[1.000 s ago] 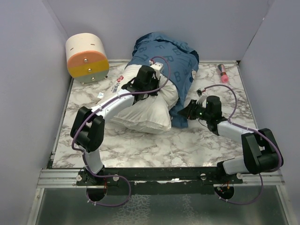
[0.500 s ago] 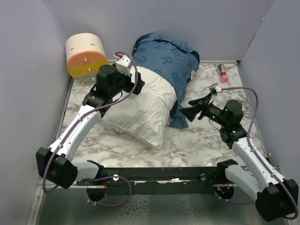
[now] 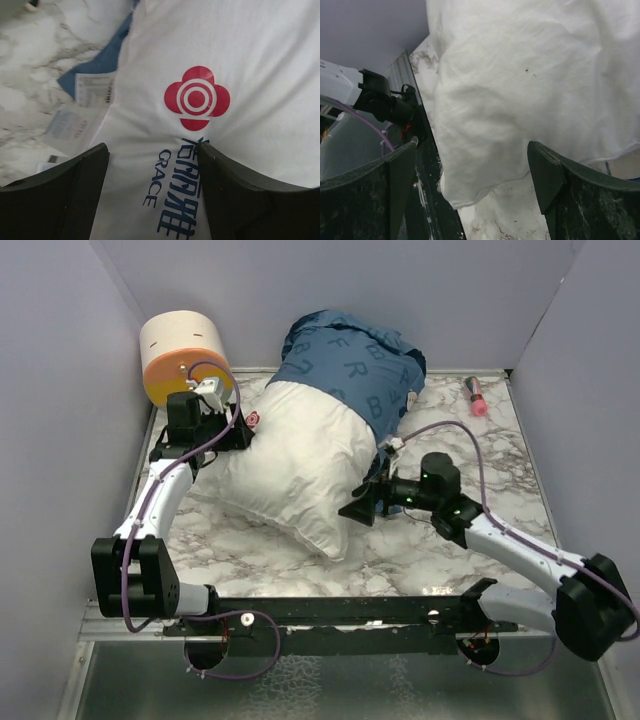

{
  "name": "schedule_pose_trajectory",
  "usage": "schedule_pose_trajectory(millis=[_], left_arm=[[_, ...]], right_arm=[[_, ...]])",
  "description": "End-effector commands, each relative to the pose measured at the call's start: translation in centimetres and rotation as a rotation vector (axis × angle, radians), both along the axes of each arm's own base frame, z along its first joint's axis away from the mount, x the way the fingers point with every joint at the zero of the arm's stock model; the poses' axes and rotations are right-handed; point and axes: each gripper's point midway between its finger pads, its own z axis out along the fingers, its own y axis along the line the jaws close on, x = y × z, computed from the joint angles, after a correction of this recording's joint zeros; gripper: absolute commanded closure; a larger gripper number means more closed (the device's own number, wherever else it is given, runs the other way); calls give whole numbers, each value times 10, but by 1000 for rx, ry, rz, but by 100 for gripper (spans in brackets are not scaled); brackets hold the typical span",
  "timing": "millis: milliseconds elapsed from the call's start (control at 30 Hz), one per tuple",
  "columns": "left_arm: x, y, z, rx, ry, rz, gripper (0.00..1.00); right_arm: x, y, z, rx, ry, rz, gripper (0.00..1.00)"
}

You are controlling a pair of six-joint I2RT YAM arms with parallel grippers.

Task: Put the pillow into the pillowcase
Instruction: Stuff the pillow into the pillowcase.

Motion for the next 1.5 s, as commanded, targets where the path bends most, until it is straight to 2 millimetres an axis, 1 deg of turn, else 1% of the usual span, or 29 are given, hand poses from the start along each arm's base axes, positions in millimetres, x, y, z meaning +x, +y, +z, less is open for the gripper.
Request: schedule_pose_trajectory(millis=[0, 33, 67, 133, 233, 300, 367, 433, 500, 633, 733, 800, 867, 900, 967, 1100, 1167, 1267, 1300, 1333, 1367, 1400, 1467], left_arm=[[-26, -52, -25, -237, 115, -201, 38], [-34, -59, -28, -273, 132, -229, 47], [-41, -66, -29, -298, 144, -254, 54], [-58, -80, -27, -327, 147, -302, 58], [-88, -110, -20, -361, 138, -391, 60], [-110, -134, -17, -376, 136, -453, 60], [-127, -156, -14, -399, 123, -498, 59], [-139, -173, -11, -422, 110, -520, 58], [-147, -187, -7, -446, 82, -528, 56], [-162, -214, 0, -487, 59, -570, 53], [-175, -236, -5, -472, 70, -619, 51], [-180, -243, -8, -447, 65, -634, 51], [-180, -239, -11, -404, 47, -615, 50], [-177, -233, -12, -375, 31, -593, 48], [-173, -220, -12, -321, -3, -542, 40], [-173, -195, -12, -257, -38, -463, 23], [-171, -182, -15, -225, -41, -411, 18], [-164, -156, -16, -127, -43, -313, 15], [-159, -145, -13, -72, -48, -269, 15], [-153, -133, -4, -18, -55, -220, 15], [-151, -122, 0, 36, -54, -184, 14], [-149, -113, 5, 76, -58, -162, 14], [-146, -106, 17, 105, -81, -134, 14]], right_arm=[[23, 17, -31, -131, 28, -113, 10], [29, 14, -38, -158, 41, -153, 12], [35, 9, -42, -179, 46, -197, 13], [41, 0, -41, -200, 46, -263, 15], [38, -16, -10, -173, -20, -324, 17], [31, -27, 14, -133, -76, -356, 17], [21, -35, 40, -71, -155, -357, 16], [10, -38, 58, -31, -215, -328, 16], [1, -37, 67, -19, -235, -289, 15], [-16, -27, 68, -3, -218, -182, 15], [-25, -22, 65, 20, -207, -128, 14], [-27, -22, 63, 23, -210, -115, 14], [-27, -21, 59, 11, -213, -108, 14], [-27, -21, 58, 4, -213, -105, 14], [-28, -20, 54, -10, -211, -92, 14], [-29, -18, 48, -28, -223, -66, 14], [-30, -17, 48, -30, -243, -51, 14], [-33, -16, 55, -13, -288, -29, 14], [-34, -15, 57, -9, -306, -18, 14], [-33, -14, 59, -6, -321, -8, 13], [-32, -12, 60, -10, -334, -1, 13], [-31, -10, 61, -14, -344, 9, 13], [-29, -4, 65, -19, -364, 37, 13]])
